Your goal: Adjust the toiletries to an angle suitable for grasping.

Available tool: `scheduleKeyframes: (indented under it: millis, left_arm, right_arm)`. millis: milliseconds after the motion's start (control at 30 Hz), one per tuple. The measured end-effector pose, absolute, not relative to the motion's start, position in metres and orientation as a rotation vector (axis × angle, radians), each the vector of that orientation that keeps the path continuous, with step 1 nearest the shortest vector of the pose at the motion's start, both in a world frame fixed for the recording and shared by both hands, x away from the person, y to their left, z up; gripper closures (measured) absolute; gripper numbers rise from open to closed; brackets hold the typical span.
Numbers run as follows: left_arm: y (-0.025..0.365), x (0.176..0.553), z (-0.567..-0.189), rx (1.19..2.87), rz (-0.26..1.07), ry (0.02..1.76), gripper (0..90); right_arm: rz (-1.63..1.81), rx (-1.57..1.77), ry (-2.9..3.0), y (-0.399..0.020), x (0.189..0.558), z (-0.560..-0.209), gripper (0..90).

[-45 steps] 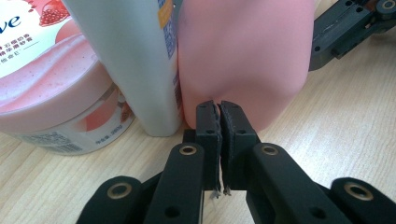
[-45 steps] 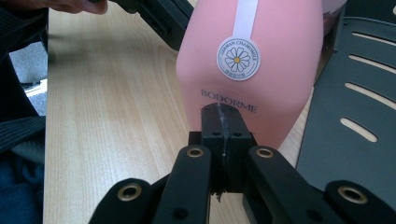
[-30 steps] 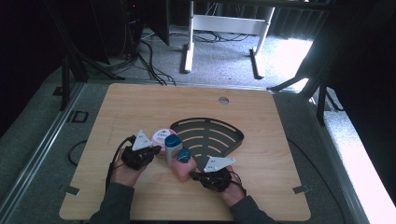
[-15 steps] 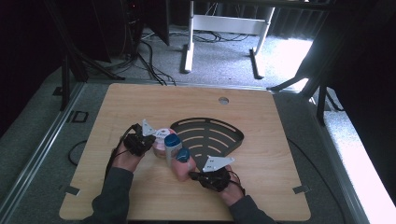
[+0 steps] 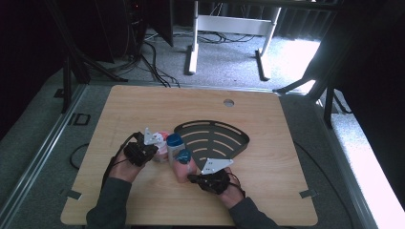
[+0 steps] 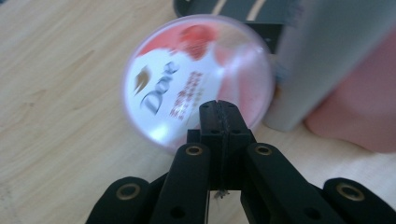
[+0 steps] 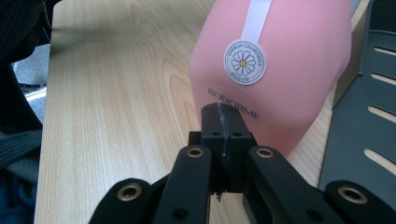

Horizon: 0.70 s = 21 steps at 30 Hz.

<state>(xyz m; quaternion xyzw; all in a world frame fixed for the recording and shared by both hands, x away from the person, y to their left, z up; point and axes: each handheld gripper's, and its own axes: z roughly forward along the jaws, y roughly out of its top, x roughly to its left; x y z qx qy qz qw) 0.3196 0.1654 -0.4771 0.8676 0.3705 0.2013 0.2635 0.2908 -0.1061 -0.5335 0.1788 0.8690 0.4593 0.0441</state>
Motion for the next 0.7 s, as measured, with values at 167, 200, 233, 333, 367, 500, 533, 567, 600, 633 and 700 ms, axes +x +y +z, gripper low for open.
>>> scheduleKeyframes:
  millis: [167, 200, 233, 333, 367, 500, 533, 567, 600, 633, 700]
  left_arm:
    - [0.165, 0.314, -0.477, 2.340, 0.490, 0.990, 90.0]
    - [0.164, 0.313, -0.476, 2.338, 0.482, 0.991, 90.0]
    - [0.164, 0.312, -0.476, 2.339, 0.477, 0.991, 90.0]
    - [0.161, 0.309, -0.476, 2.343, 0.451, 0.989, 90.0]
    - [0.160, 0.308, -0.475, 2.345, 0.443, 0.985, 90.0]
    - [0.155, 0.302, -0.475, 2.348, 0.412, 0.960, 90.0]
    - [0.154, 0.301, -0.475, 2.349, 0.404, 0.953, 90.0]
    - [0.153, 0.300, -0.475, 2.354, 0.395, 0.945, 90.0]
    - [0.151, 0.299, -0.475, 2.351, 0.382, 0.940, 90.0]
    - [0.150, 0.298, -0.475, 2.353, 0.373, 0.933, 90.0]
    - [0.149, 0.297, -0.475, 2.351, 0.363, 0.928, 90.0]
  right_arm:
    - [1.420, 0.558, 2.654, -0.103, 0.294, -0.534, 90.0]
    - [1.422, 0.558, 2.652, -0.102, 0.295, -0.535, 90.0]
    - [1.421, 0.559, 2.651, -0.101, 0.295, -0.535, 90.0]
    - [1.401, 0.548, 2.644, -0.098, 0.296, -0.534, 90.0]
    - [1.393, 0.544, 2.641, -0.096, 0.296, -0.534, 90.0]
    - [1.378, 0.546, 2.635, -0.095, 0.300, -0.533, 90.0]
    - [1.375, 0.548, 2.633, -0.096, 0.301, -0.533, 90.0]
    - [1.376, 0.557, 2.634, -0.096, 0.302, -0.533, 90.0]
    - [1.376, 0.562, 2.632, -0.096, 0.303, -0.533, 90.0]
    - [1.377, 0.570, 2.632, -0.096, 0.303, -0.533, 90.0]
    - [1.379, 0.572, 2.632, -0.096, 0.304, -0.533, 90.0]
